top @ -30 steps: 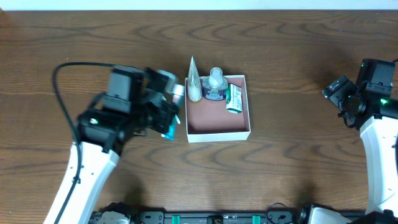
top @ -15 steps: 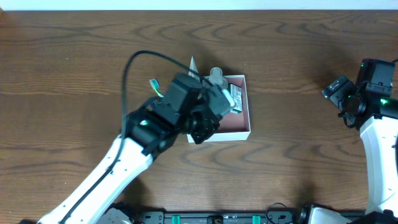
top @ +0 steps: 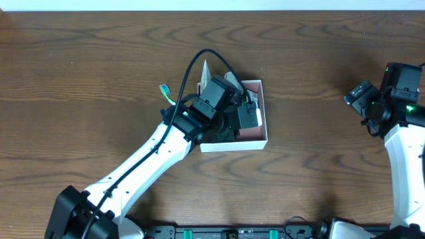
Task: Pack container
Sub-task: 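Carry the toothpaste tube into the box and release it, then move left gripper to the blue razor and grasp its handle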
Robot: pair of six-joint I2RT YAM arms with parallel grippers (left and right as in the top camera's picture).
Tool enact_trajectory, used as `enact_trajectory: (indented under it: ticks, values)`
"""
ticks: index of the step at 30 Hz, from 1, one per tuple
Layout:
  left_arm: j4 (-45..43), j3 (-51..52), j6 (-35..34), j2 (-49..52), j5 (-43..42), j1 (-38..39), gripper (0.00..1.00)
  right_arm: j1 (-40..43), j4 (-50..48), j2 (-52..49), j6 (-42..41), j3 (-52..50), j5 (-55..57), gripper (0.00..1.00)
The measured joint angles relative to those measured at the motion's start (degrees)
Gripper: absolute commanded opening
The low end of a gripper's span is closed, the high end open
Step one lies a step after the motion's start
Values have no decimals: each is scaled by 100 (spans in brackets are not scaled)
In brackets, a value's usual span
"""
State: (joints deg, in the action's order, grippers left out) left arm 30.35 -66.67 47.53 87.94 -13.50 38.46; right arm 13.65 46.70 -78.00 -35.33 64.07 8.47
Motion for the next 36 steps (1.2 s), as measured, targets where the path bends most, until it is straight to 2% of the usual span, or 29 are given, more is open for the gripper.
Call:
enact_trajectory:
  ticks: [6, 10, 13, 17, 22, 27, 31, 36]
  values:
    - [-59, 0, 26, -52, 20, 2, 68, 0, 2, 0, 0, 0, 0, 99]
    - [-63, 0, -365, -367, 20, 2, 68, 0, 0, 0, 0, 0, 2, 99]
    - [66, 0, -977, -918, 28, 0, 76, 0, 0, 0, 0, 0, 0, 99]
    - [490, -4, -2055, -1727, 245, -120, 75, 0, 0, 0, 0, 0, 0, 99]
    - [1432, -11, -3316, -2269, 603, -765, 73, 0, 0, 0, 0, 0, 2, 99]
    - [1790, -9, -4293, -2345, 734, -1471, 78, 0, 2, 0, 0, 0, 2, 99]
    - [1738, -9, -5071, -2229, 769, -2116, 90, 0, 2, 0, 0, 0, 2, 99]
    - [1469, -9, -5681, -1661, 800, -2623, 91, 0, 2, 0, 0, 0, 2, 99]
